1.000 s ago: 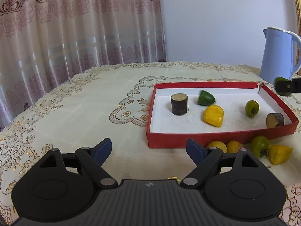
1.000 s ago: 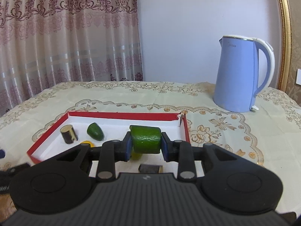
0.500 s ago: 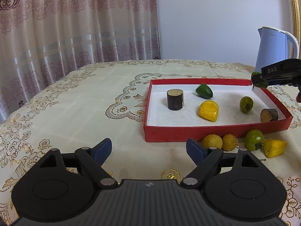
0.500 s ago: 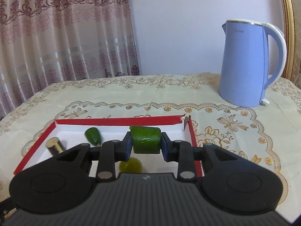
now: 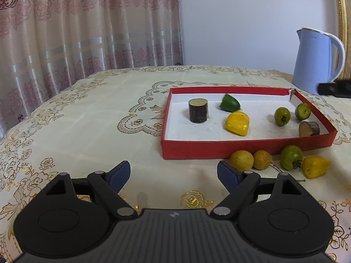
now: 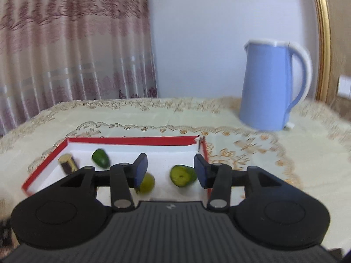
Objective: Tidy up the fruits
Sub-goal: 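Move the right gripper to the yellow pepper and close on it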
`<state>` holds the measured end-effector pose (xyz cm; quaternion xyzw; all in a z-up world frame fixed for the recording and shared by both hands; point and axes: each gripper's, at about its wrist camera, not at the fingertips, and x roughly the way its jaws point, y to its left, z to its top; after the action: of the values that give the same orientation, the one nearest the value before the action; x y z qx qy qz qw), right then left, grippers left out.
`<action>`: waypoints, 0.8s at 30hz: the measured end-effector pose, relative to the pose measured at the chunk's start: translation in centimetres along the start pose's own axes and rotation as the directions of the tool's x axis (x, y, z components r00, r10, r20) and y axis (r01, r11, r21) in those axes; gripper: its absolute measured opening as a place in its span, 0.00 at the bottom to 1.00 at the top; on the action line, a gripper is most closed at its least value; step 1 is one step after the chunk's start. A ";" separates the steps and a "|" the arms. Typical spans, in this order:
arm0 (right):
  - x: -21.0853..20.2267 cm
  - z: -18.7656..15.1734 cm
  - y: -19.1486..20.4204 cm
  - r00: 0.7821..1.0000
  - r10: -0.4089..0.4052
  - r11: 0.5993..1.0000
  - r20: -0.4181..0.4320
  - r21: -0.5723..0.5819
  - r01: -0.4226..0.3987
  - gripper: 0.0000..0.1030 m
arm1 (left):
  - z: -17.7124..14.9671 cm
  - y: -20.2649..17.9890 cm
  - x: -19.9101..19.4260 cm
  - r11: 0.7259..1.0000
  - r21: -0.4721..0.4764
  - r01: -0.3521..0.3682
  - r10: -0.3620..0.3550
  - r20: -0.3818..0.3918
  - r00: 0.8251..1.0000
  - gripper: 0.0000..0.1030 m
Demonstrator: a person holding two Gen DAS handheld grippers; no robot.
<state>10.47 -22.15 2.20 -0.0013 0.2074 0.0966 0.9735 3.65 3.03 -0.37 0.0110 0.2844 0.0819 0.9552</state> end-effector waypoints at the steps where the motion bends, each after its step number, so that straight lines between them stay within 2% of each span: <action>1: -1.2 -0.6 0.3 1.000 -0.004 1.000 0.007 -0.021 0.004 0.61 | 0.0 -0.2 0.0 1.000 0.001 0.004 -0.004 -0.002 1.000 0.84; 2: -2.2 -1.2 0.5 1.000 0.000 0.999 0.014 -0.038 0.000 0.68 | -0.1 -0.3 0.0 1.000 0.002 0.008 -0.008 -0.005 1.000 0.84; 6: -3.7 -3.7 1.3 0.999 0.048 0.996 -0.022 -0.068 -0.050 0.71 | -0.3 -1.0 0.0 1.000 0.015 0.014 -0.014 -0.009 1.000 0.84; 11: -2.9 -5.3 2.4 0.994 0.050 0.995 -0.096 -0.084 -0.058 0.65 | -0.5 -1.6 -0.1 0.999 0.035 0.006 -0.005 -0.011 1.000 0.84; 18: -2.5 -6.1 3.8 0.990 0.061 0.992 -0.127 -0.105 -0.074 0.61 | -0.5 -1.6 0.0 0.999 0.037 -0.002 0.003 -0.018 1.000 0.84; 24: -1.6 -6.6 4.6 0.984 0.050 0.991 -0.169 -0.116 -0.070 0.53 | -0.6 -1.7 0.0 0.999 0.046 0.005 -0.004 -0.016 1.000 0.84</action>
<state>5.52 -18.22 -3.03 -0.0622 0.2812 0.1381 0.9476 3.56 1.32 -1.01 0.0317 0.2936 0.0734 0.9526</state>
